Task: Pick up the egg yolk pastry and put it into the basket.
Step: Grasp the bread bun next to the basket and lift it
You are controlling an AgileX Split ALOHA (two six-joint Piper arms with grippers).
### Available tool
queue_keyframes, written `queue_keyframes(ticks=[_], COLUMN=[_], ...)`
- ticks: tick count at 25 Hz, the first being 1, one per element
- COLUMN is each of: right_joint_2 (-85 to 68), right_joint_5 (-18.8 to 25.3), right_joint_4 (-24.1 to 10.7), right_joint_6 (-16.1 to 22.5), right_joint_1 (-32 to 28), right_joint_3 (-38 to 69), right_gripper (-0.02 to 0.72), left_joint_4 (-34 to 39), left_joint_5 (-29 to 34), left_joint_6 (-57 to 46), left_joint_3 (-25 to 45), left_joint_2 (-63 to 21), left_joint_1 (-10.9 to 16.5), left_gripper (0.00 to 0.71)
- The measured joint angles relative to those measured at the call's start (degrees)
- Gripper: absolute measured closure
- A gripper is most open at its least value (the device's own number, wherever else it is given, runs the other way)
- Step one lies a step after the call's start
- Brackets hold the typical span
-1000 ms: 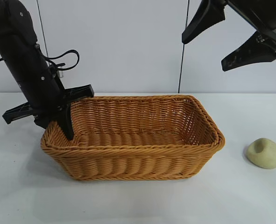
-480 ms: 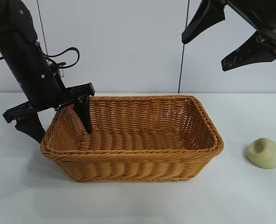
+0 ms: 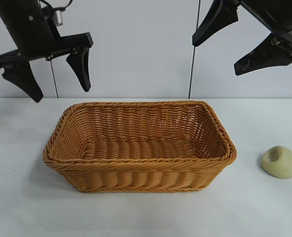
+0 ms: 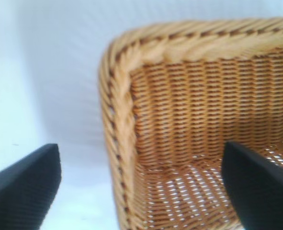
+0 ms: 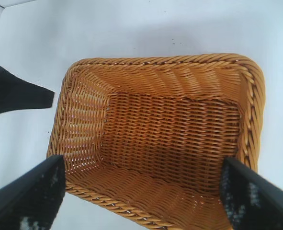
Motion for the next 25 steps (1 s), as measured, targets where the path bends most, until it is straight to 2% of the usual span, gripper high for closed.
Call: queue_keyframes(ticks=[5,13,16,20,25], right_joint_2=[0.00,0.00,0.00,0.00,0.00], right_joint_5=[0.00,0.00,0.00,0.00,0.04], right_joint_4=[0.00,0.00,0.00,0.00,0.00], right_joint_6=[0.00,0.00,0.00,0.00,0.00], right_joint_1=[0.00,0.00,0.00,0.00,0.00], right_joint_3=[0.00,0.00,0.00,0.00,0.00], right_gripper=[0.076,0.076,0.076,0.076,0.076], left_joint_4=[5.78,9.88,9.88,9.88,7.71], left_joint_5=[3.21,5.48,5.53,5.53,5.53], left_joint_6=[0.00,1.65,2.25,3.07,5.35], left_joint_3=[-1.61,-1.61,-1.61,0.05,7.13], left_joint_2=[-0.13,-0.13,-0.13,-0.75,-5.14], left_joint_1=[1.48,11.23,13.67,14.76,14.82], left_gripper=[0.053,0.053,0.053,0.053,0.053])
